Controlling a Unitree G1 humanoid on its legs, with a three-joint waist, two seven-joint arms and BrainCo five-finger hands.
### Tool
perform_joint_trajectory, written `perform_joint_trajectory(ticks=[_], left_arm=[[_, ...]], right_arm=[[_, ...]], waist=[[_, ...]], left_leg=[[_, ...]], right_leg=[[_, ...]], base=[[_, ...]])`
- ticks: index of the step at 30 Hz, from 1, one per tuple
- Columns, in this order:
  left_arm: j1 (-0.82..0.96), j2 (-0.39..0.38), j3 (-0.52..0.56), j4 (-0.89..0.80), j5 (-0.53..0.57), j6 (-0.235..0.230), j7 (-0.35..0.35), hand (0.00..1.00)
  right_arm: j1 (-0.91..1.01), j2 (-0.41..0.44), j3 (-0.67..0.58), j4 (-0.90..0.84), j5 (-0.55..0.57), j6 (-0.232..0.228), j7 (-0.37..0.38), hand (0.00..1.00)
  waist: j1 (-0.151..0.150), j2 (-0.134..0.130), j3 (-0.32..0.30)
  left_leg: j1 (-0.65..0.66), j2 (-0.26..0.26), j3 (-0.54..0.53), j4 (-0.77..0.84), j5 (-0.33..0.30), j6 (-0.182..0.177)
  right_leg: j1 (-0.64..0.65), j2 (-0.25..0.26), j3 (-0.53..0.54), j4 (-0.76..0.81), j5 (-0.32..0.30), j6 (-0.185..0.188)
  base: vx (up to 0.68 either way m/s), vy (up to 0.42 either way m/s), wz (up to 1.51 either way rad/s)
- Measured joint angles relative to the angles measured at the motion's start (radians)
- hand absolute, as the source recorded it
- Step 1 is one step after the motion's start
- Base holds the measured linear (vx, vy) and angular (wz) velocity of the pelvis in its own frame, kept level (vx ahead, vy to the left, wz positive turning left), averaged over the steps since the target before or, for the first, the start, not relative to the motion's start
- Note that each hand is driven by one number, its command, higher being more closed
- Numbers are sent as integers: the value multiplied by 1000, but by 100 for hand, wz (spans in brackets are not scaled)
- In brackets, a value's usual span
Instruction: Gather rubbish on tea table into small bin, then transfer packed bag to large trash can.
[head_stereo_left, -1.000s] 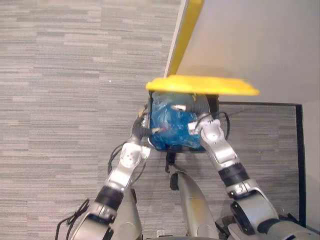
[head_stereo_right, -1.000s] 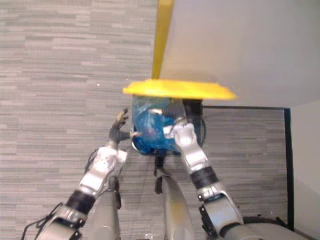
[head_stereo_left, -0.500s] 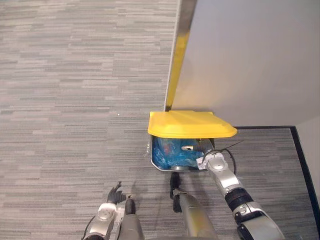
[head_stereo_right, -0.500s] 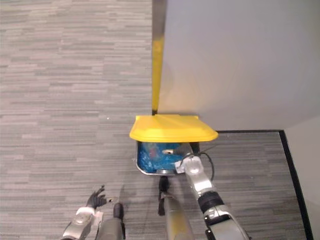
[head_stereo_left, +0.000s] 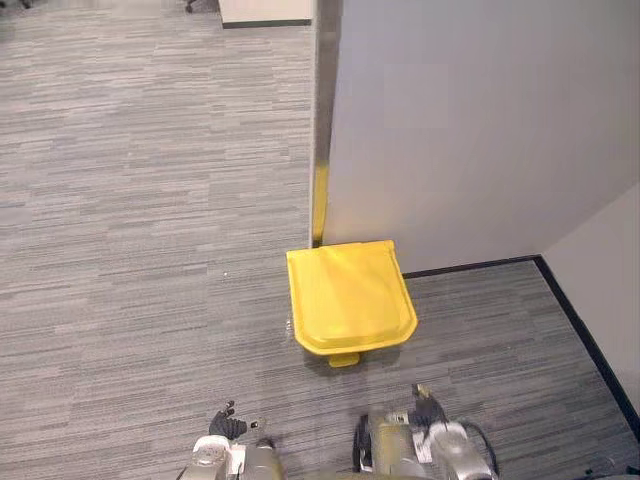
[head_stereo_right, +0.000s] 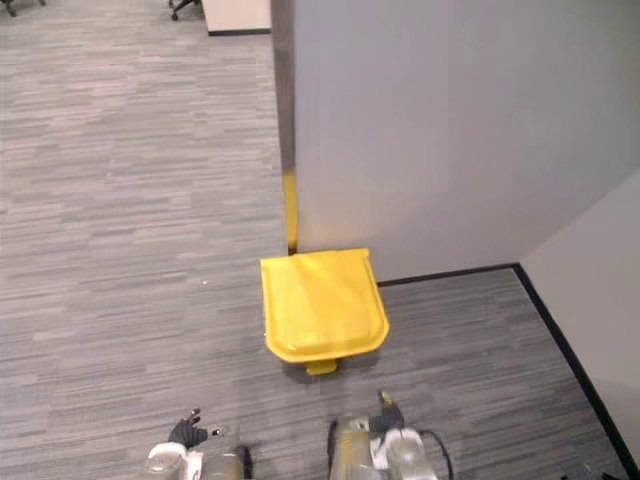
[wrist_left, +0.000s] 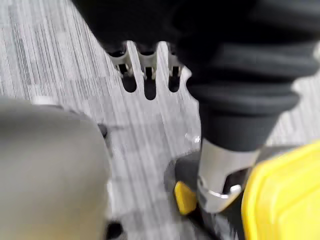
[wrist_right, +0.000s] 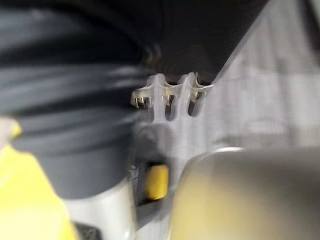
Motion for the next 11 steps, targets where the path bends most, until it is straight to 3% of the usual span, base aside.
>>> perform_joint_trajectory(ticks=[1, 2, 3, 6, 11], left_arm=[[-5, -11, 1, 0, 0, -2, 0, 0], [-17, -34, 1, 13, 0, -1, 2, 0], [-17, -46, 0, 26, 0, -1, 4, 0], [-12, -39, 1, 43, 0, 0, 13, 0], [-5, -19, 5, 59, 0, 1, 17, 0]], right_arm=[[0, 0, -18, 19, 0, 2, -3, 0], [-8, -2, -50, 56, 0, 9, -10, 0], [-4, -5, -77, 75, 0, 13, -17, 0], [26, 1, -111, 84, 0, 25, -28, 0], [33, 7, -140, 88, 0, 26, -30, 0]], waist=[[4, 6, -7], [5, 26, -7], [3, 35, -13], [3, 32, -23], [5, 33, -40]], left_leg=[[0, -1, -4, -17, 6, 1], [-3, 11, -11, -28, 24, -3], [1, 16, -23, -46, 30, 3], [1, 23, -21, -49, 33, 3], [1, -3, -21, -66, 42, 3]], right_leg=[[28, 9, 4, -77, -2, -8], [53, 33, 2, -177, 50, -44], [77, 51, 5, -243, 91, -47], [123, 67, 21, -358, 155, -36], [158, 51, 32, -460, 220, -23]], base=[[-32, -95, -42], [-73, -54, -41], [-93, -30, -34], [-119, 19, -21], [-38, 51, -5]])
